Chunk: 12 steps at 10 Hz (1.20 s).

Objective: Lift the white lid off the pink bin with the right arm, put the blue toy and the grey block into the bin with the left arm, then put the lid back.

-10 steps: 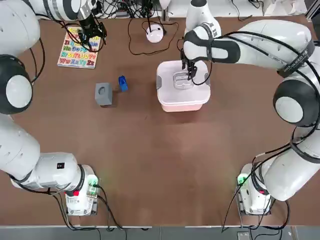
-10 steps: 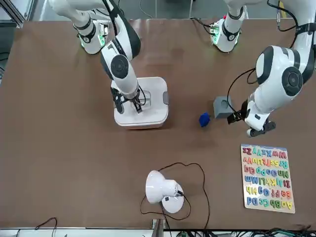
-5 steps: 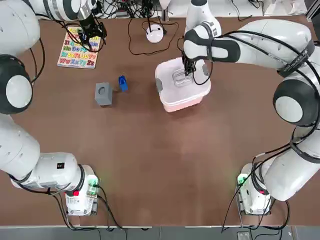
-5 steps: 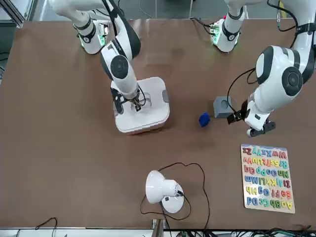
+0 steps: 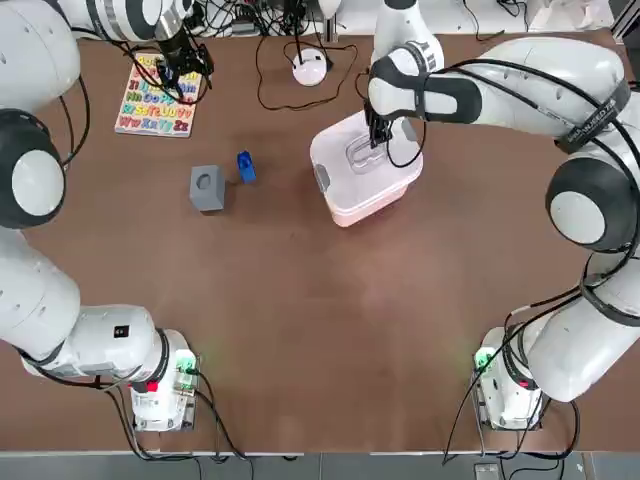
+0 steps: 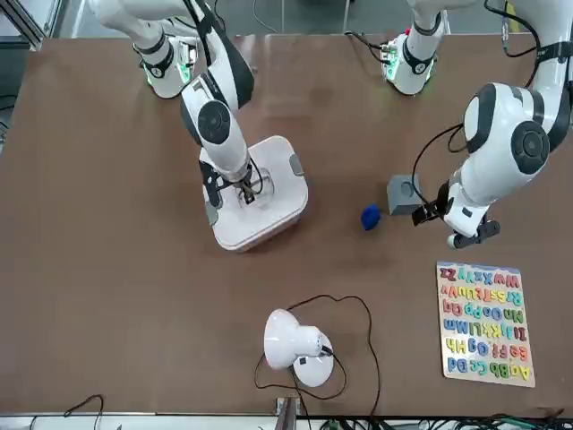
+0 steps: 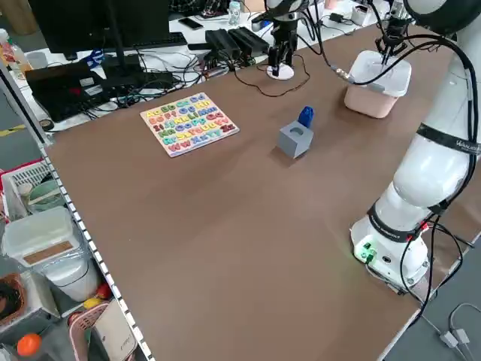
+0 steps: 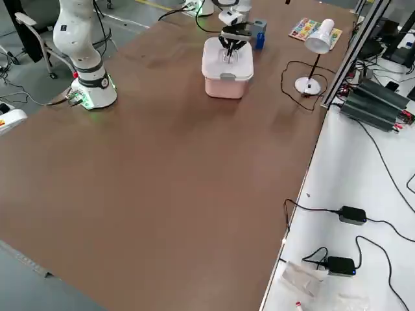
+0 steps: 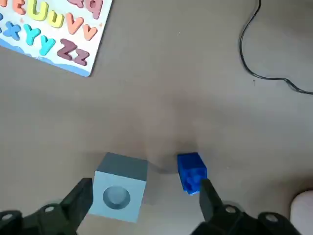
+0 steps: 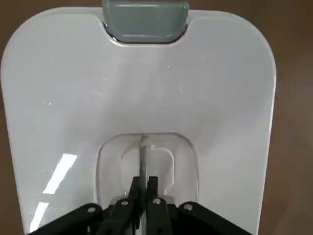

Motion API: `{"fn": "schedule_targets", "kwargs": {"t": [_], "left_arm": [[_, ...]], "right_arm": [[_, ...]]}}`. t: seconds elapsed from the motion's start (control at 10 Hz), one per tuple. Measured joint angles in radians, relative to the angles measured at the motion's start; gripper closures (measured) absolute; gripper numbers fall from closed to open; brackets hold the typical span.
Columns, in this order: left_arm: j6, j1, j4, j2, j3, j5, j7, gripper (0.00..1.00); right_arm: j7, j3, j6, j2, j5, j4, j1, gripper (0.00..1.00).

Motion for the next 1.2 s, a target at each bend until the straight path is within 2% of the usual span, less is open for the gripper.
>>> {"fn": "schedule_targets", "kwargs": {"t": [0.4, 0.7, 1.0, 1.2], "left_arm": [[0.002, 0.000, 0.004, -0.001, 0.000, 0.000, 0.000, 0.04], [0.002, -0.001, 0.006, -0.008, -0.004, 0.000, 0.000, 0.04], [0.002, 0.000, 0.006, -0.012, -0.037, 0.000, -0.030, 0.04], [0.004, -0.001, -0.008, -0.012, -0.092, 0.000, -0.102, 0.04]], "right_arm": [[0.000, -0.004, -0.011, 0.000, 0.000, 0.020, -0.007, 0.93], [-0.001, -0.006, -0.077, -0.001, 0.000, 0.057, -0.031, 0.93], [-0.027, -0.006, -0.188, -0.002, 0.011, 0.122, -0.067, 0.93], [-0.081, -0.006, -0.298, -0.004, 0.035, 0.198, -0.099, 0.93]]}}
